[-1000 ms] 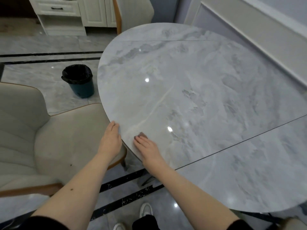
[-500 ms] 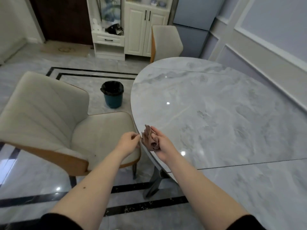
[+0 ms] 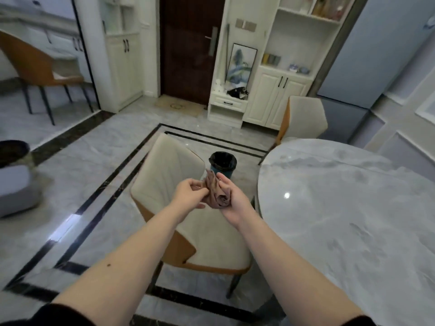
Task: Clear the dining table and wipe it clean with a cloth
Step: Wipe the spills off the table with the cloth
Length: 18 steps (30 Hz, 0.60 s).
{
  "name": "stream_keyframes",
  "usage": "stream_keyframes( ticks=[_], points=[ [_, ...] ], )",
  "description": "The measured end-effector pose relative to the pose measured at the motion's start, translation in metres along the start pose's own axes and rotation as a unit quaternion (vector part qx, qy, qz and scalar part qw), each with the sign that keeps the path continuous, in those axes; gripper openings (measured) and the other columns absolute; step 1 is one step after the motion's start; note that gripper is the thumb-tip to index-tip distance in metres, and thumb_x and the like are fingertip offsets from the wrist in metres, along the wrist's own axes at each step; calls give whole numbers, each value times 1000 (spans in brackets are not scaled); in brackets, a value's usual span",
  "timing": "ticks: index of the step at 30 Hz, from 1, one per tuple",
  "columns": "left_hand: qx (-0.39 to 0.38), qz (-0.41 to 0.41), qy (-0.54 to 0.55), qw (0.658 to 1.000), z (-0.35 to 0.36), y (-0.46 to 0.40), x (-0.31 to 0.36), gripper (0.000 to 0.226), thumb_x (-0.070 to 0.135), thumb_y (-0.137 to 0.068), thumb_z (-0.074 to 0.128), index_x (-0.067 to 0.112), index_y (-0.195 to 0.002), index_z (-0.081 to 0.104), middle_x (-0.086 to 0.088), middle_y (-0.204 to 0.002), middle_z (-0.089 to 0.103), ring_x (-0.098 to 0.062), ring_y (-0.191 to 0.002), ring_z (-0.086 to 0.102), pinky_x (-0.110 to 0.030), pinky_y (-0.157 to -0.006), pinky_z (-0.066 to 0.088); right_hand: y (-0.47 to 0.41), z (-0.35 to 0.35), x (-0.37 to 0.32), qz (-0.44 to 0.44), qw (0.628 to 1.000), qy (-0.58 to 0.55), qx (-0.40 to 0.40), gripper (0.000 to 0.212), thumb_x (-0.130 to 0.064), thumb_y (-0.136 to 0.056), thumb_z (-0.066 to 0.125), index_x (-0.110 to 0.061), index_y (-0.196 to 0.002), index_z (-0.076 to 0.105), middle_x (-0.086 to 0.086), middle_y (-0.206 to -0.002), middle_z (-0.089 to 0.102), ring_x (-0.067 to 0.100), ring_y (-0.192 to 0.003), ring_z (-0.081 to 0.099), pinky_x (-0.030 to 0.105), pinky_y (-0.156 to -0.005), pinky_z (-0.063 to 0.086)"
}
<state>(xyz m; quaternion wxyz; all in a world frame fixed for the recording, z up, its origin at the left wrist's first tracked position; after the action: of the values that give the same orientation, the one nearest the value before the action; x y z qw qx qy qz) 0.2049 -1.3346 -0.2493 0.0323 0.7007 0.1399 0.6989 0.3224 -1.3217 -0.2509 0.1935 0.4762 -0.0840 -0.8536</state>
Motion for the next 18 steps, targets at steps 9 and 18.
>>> stream_keyframes(
  ticks=[9, 18],
  points=[
    [133, 42, 39, 990, -262, -83, 57, 24, -3, -82, 59, -4, -105, 59, -20, -92, 65, -24, -72, 64, -34, -63, 57, -117, 255, 69, 63, 991, -47, -110, 34, -20, -102, 28, -4, -109, 57, 14, -92, 69, 22, -83, 67, 33, -72, 57],
    [184, 56, 44, 980, -401, -184, 79, 21, 0, -85, 58, 4, -105, 57, -15, -97, 65, -22, -83, 65, -30, -65, 55, -236, 366, 102, 128, 980, 69, -137, 34, -28, -100, 40, -4, -105, 64, 14, -97, 71, 24, -88, 67, 34, -77, 55]
  ],
)
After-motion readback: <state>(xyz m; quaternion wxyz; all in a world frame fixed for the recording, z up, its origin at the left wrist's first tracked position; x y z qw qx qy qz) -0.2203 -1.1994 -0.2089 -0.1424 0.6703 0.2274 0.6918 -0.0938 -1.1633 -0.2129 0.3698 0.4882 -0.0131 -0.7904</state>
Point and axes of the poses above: each hand's wrist, its own y-axis away from the middle knuckle, its own z-axis out of the palm, x = y × z, the point moved 4 cm from there along -y, towards the middle knuckle
